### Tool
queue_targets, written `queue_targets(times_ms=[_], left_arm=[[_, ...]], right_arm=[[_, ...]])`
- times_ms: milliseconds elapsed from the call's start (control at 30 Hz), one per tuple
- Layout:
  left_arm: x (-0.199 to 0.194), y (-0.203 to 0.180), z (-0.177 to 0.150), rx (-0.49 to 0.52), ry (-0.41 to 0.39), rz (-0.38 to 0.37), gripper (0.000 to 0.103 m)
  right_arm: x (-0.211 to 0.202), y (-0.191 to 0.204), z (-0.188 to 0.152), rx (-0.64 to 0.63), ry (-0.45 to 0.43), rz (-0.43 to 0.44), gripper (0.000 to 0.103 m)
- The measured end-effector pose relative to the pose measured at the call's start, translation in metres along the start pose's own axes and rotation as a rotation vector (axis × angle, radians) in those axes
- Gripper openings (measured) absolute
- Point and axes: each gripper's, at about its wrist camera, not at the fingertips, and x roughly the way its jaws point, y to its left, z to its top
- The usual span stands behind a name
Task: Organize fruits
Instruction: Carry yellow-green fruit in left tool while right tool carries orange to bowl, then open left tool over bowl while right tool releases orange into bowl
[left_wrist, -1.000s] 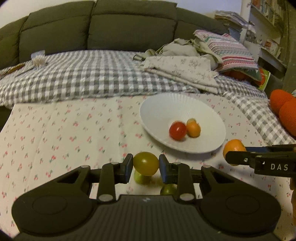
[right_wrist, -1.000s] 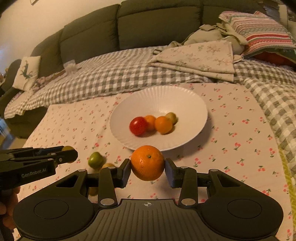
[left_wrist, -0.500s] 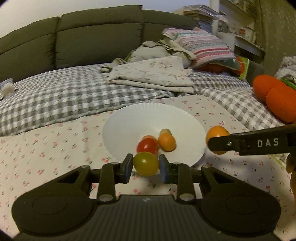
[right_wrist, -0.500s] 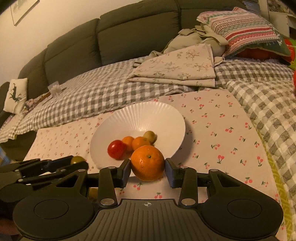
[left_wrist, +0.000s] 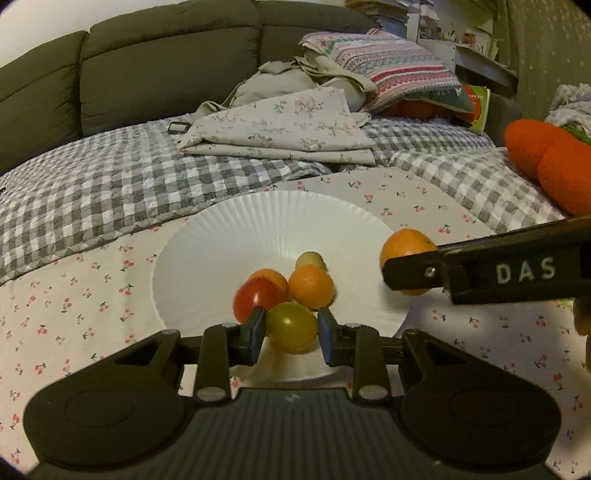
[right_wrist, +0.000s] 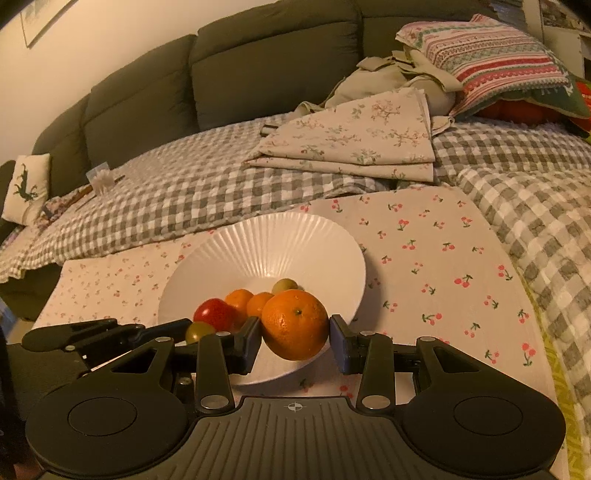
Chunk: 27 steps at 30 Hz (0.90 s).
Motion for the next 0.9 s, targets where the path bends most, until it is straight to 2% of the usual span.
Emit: queue_targets(times_ms=[133, 400, 433, 567, 733, 800, 900], left_arm=[[0.012, 0.000, 0.001, 0.014, 0.010, 0.011, 0.029], [0.016, 0.002, 0.004, 0.027, -0.027, 0.009, 0.030], [0.017, 0.002, 0.004, 0.032, -0.025, 0.005, 0.032], [0.010, 0.002, 0.004, 0.042, -0.058, -0.019, 0.060], [-0.003, 0.009, 0.009, 0.028, -0.086, -0.015, 0.063], [-0.007, 0.017, 0.011, -0.010, -0.089, -0.016, 0.063], [-0.015, 0.031, 0.014, -0.067, -0.090, -0.014, 0.063]], right_arm=[[0.012, 0.001, 0.001, -0.020, 0.019, -0.003, 0.039], [0.027, 0.004, 0.001, -0.045, 0.029, -0.007, 0.039], [0.029, 0.003, 0.000, -0.044, 0.032, -0.010, 0.040], [0.032, 0.001, 0.001, -0.025, 0.024, -0.001, 0.040], [0.030, -0.005, 0.004, 0.010, 0.016, -0.012, 0.042], [0.027, -0.008, 0.004, 0.022, 0.002, -0.008, 0.054], [0.021, -0.011, 0.006, 0.051, -0.014, 0.013, 0.056]])
